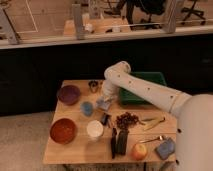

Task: Wipe red bowl with towel

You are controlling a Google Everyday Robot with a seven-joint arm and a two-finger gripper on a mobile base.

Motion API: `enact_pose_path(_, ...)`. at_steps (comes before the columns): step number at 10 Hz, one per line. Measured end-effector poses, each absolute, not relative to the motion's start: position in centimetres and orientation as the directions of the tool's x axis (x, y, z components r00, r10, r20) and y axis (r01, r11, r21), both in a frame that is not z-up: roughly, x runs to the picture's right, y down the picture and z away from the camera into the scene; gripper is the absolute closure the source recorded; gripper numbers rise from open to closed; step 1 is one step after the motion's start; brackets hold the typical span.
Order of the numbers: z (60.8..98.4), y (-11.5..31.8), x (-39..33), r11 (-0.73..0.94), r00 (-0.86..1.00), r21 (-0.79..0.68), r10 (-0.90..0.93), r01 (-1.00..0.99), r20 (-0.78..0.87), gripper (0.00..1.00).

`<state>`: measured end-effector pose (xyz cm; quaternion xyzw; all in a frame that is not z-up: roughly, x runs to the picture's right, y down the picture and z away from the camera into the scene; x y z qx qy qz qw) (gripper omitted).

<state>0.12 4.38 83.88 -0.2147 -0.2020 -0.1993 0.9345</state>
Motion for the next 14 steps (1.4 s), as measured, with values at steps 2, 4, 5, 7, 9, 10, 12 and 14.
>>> enact_pose_path(2,78.8,2.7,-0.8,0.828,0.782,-0.249,-0.312,0.502,0.54,1.0)
enact_pose_path(4,74.6,2.4,-3.3,0.794,0.707,-0.191,-0.37,0.578,0.602,1.0)
enact_pose_path(5,73.8,2.3,-3.8,0.784,0.692,-0.18,-0.384,0.594,0.612,1.0)
enact_pose_path(7,73.8,2.3,-3.6,0.785,0.694,-0.182,-0.382,0.592,0.61,1.0)
enact_pose_path(9,73.8,2.3,-3.9,0.783,0.691,-0.18,-0.384,0.595,0.612,1.0)
enact_pose_path(10,73.7,2.6,-4.0,0.775,0.681,-0.175,-0.394,0.607,0.617,1.0)
enact_pose_path(12,72.7,4.6,-6.3,0.707,0.598,-0.121,-0.478,0.697,0.643,1.0)
enact_pose_path(14,70.8,8.2,-9.9,0.616,0.483,-0.051,-0.562,0.786,0.672,1.0)
